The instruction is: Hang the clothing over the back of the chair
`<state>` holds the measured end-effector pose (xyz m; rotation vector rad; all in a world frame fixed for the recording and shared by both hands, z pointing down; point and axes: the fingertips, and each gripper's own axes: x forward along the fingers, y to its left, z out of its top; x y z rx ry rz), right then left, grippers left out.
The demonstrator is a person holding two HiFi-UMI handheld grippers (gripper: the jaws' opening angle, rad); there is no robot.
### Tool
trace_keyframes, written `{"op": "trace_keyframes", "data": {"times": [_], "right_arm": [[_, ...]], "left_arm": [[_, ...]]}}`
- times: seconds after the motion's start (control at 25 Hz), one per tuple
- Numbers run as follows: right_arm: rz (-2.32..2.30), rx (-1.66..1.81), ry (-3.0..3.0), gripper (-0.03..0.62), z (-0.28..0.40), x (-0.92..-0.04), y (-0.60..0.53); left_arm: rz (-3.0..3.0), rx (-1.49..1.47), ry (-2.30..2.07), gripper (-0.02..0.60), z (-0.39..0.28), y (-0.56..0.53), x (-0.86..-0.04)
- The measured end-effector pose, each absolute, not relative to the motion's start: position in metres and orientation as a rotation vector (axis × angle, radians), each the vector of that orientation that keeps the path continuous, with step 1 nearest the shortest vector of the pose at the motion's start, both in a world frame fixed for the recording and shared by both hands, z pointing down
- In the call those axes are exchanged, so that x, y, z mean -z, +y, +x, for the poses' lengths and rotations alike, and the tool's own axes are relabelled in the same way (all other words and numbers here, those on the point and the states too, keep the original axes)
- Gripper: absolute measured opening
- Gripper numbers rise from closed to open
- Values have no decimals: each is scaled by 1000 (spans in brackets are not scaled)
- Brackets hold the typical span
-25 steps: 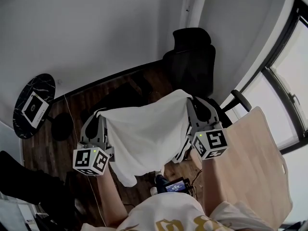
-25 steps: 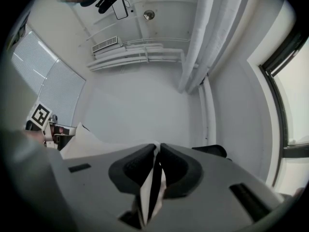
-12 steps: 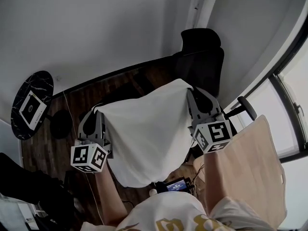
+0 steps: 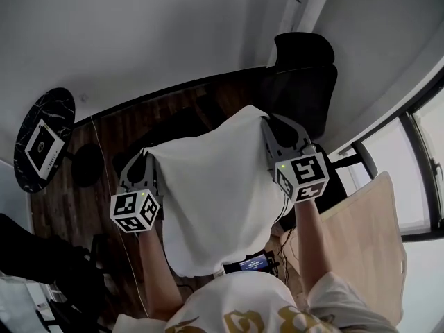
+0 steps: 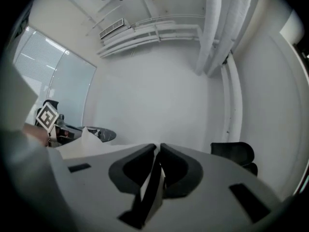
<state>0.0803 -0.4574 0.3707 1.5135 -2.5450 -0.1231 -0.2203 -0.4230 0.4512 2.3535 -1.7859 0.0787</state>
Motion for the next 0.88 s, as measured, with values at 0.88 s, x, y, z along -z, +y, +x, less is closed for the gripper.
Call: {"op": "trace_keyframes", "data": {"times": [0.88], "right_arm": [[881,89,-2297,12,54,-562,-496]], "left_arm": [[2281,-973,-1456,41,-188,-408,-657]]}}
